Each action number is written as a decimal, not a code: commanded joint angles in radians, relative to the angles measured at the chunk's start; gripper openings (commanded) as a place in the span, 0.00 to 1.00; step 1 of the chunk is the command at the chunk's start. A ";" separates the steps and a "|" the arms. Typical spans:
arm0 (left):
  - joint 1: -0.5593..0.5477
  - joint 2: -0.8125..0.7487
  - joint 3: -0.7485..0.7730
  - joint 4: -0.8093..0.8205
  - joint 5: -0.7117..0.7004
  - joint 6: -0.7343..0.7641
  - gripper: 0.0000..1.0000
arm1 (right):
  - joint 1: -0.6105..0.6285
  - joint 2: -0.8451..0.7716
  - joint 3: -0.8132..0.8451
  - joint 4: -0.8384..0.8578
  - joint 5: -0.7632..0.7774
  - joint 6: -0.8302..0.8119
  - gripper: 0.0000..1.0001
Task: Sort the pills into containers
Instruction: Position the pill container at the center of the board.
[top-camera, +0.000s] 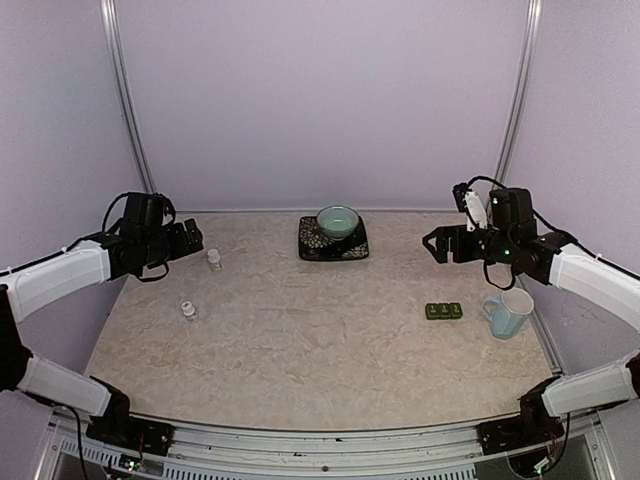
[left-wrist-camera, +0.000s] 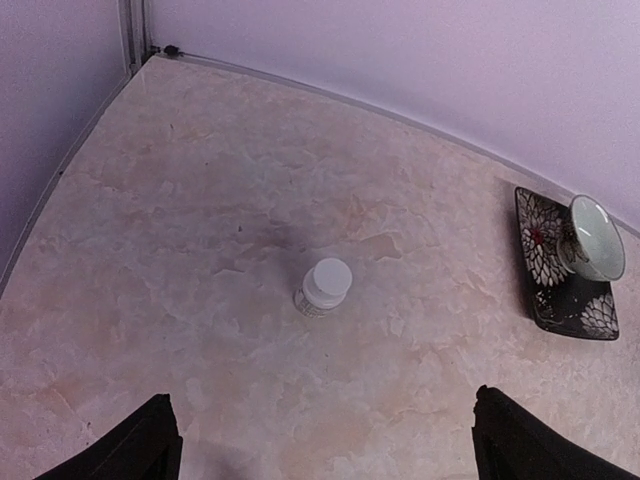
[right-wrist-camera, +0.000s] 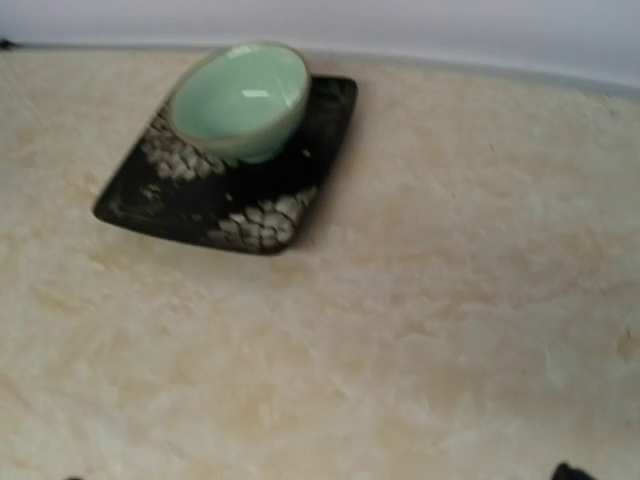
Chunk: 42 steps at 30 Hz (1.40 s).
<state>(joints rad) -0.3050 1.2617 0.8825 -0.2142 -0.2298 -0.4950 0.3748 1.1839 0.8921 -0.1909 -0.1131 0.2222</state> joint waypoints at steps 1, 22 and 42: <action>-0.011 0.082 0.082 -0.012 -0.077 -0.016 0.99 | 0.024 0.030 0.046 -0.038 0.071 -0.020 1.00; -0.069 0.384 0.229 -0.028 -0.144 -0.016 0.99 | 0.047 0.054 0.015 -0.071 0.136 -0.020 1.00; -0.169 0.285 0.118 -0.021 -0.128 -0.043 0.99 | 0.047 0.173 -0.002 -0.224 0.301 0.104 1.00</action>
<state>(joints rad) -0.4324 1.6035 1.0145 -0.2424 -0.3443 -0.5285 0.4110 1.3331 0.9096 -0.3717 0.1421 0.2733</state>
